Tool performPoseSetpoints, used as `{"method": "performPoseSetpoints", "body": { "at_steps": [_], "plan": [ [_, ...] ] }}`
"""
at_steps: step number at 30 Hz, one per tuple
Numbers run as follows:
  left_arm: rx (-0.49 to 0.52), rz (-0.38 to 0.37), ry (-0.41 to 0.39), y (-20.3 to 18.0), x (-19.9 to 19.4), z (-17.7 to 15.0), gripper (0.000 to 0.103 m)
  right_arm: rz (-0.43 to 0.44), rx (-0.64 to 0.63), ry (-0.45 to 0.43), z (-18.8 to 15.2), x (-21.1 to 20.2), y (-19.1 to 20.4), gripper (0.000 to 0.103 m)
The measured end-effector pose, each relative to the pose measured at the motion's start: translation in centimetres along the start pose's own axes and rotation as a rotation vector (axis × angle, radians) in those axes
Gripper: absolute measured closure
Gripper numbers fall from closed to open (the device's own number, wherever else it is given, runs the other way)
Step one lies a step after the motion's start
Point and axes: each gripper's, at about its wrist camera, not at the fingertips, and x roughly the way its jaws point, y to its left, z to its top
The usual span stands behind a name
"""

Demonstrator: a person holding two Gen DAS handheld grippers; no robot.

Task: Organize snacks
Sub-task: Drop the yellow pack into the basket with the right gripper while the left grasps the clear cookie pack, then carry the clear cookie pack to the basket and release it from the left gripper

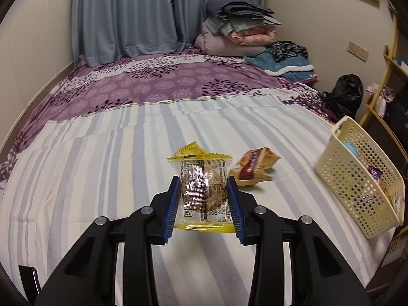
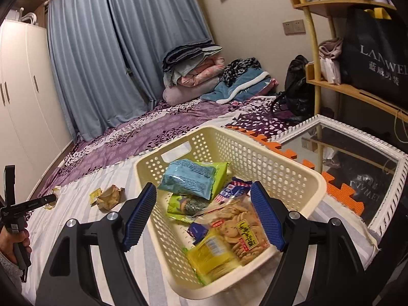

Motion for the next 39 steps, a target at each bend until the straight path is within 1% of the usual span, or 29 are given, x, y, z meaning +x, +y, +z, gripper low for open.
{"method": "performPoseSetpoints", "body": {
  "at_steps": [9, 18, 28, 31, 33, 35, 36, 38, 39],
  "plan": [
    [0.102, -0.075, -0.006, -6.5, -0.3, 0.7, 0.065, -0.019, 0.046, -0.022, -0.7, -0.9, -2.0, 0.027],
    [0.212, -0.173, -0.012, -14.0, -0.4, 1.8, 0.065, -0.05, 0.04, -0.041, -1.6, -1.8, -3.6, 0.026],
    [0.338, -0.307, -0.015, -23.0, -0.5, 2.6, 0.065, -0.066, 0.065, -0.06, -2.0, -2.6, -5.0, 0.026],
    [0.361, -0.337, -0.011, -25.0, -0.4, 2.5, 0.065, -0.072, 0.077, -0.064, -2.1, -2.7, -5.3, 0.023],
    [0.371, -0.358, -0.005, -26.0, -0.3, 2.4, 0.065, -0.074, 0.082, -0.065, -2.1, -2.7, -5.5, 0.023],
    [0.368, -0.4, 0.013, -27.1, 0.0, 2.2, 0.065, -0.076, 0.085, -0.064, -2.2, -2.7, -5.6, 0.023],
    [0.368, -0.418, 0.021, -27.5, 0.1, 2.0, 0.064, -0.077, 0.086, -0.062, -2.2, -2.6, -5.6, 0.023],
    [0.375, -0.444, 0.029, -28.5, 0.3, 1.6, 0.053, -0.077, 0.087, -0.06, -2.2, -2.5, -5.6, 0.023],
    [0.382, -0.445, 0.026, -28.8, 0.4, 1.5, 0.038, -0.077, 0.086, -0.06, -2.2, -2.5, -5.7, 0.023]
  ]
}}
